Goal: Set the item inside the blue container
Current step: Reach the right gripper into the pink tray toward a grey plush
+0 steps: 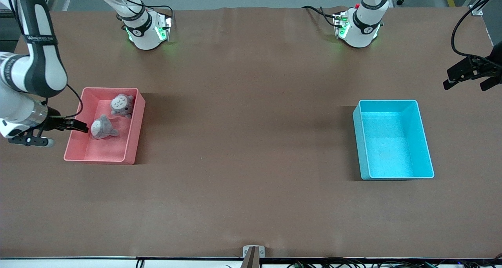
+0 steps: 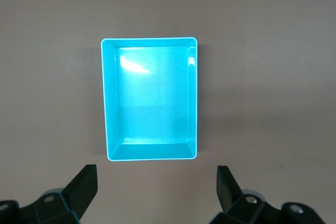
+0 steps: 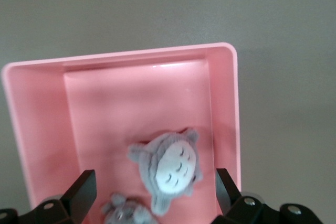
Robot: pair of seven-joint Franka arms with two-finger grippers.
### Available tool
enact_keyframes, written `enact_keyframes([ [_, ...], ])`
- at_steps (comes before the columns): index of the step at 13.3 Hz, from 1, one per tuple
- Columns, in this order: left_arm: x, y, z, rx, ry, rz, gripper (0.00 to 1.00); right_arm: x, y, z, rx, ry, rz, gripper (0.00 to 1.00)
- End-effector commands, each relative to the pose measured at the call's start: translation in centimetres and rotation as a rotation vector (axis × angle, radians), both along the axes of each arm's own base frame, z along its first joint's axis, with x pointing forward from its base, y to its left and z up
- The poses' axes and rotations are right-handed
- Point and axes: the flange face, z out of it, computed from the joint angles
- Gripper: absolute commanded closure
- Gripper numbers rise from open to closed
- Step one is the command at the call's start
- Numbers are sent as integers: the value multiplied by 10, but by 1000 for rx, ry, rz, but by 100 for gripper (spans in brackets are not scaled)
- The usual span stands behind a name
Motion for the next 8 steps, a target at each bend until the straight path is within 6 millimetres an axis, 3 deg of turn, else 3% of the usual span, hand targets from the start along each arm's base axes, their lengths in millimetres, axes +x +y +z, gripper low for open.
enact_keyframes([
  [1,-5,2,3,19,-3,2,0,-20,0,-26,-10,-66,-3,0],
  [4,-5,2,3,19,-3,2,0,-20,-7,-60,-14,-59,-17,0],
  [8,-5,2,4,19,-5,2,0,-23,-9,-88,-10,-32,-29,0],
])
